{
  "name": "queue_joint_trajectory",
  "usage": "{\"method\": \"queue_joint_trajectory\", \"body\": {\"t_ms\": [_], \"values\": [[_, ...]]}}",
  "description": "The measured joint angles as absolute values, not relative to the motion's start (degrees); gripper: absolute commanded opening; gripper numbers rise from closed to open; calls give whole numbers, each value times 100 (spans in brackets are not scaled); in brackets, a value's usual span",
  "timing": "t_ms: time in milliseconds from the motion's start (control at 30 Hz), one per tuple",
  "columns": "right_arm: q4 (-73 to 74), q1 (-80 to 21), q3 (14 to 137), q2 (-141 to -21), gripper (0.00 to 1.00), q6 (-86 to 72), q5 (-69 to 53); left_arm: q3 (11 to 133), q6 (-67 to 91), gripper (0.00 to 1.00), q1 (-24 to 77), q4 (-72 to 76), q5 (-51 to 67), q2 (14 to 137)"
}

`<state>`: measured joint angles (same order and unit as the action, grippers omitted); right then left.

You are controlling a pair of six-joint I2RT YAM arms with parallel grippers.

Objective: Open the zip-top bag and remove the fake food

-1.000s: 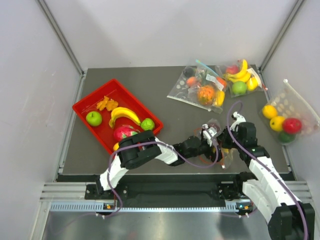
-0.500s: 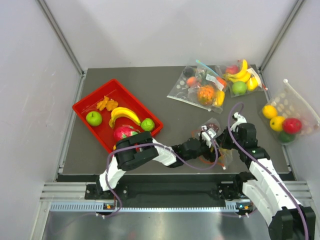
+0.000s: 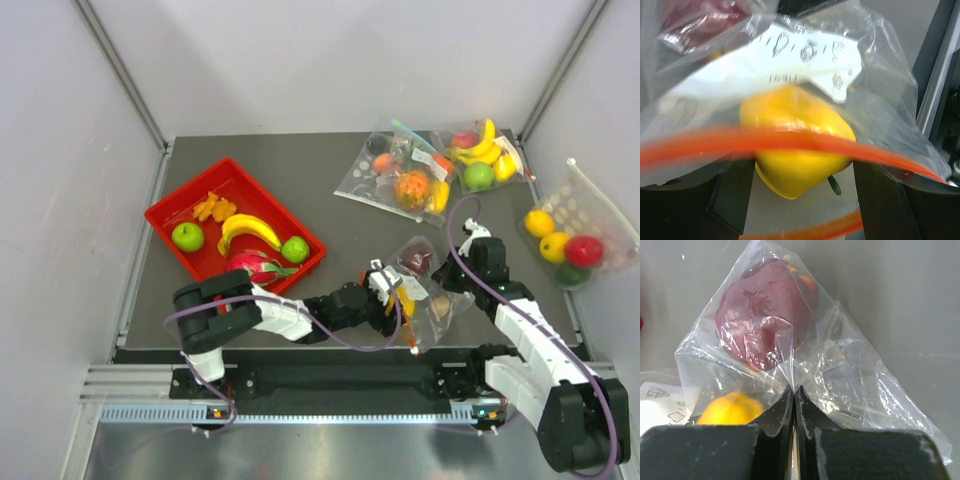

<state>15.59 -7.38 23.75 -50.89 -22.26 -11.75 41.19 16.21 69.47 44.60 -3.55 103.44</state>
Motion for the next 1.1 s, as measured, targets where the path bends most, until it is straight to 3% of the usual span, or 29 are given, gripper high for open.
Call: {"method": "queue_joint_trajectory", "body": {"t_ms": [633,733,867,1100], "values": [[1540,-731,2744,-5290,0,-2060,-646,3500,1459,7,6659,1459,-1507,6845],[1540,-727,2744,-5297,0,-2060,-652,3498,1457,9,6073,930,-1754,6029],[1542,-727,2744,-5288,0,-2060,-674,3575,1470,10,4541,292,-1968,5216],[1542,-727,2744,-5245,0,-2060,-762,3754,1503,15,2032,-563,-2349,5105]]}}
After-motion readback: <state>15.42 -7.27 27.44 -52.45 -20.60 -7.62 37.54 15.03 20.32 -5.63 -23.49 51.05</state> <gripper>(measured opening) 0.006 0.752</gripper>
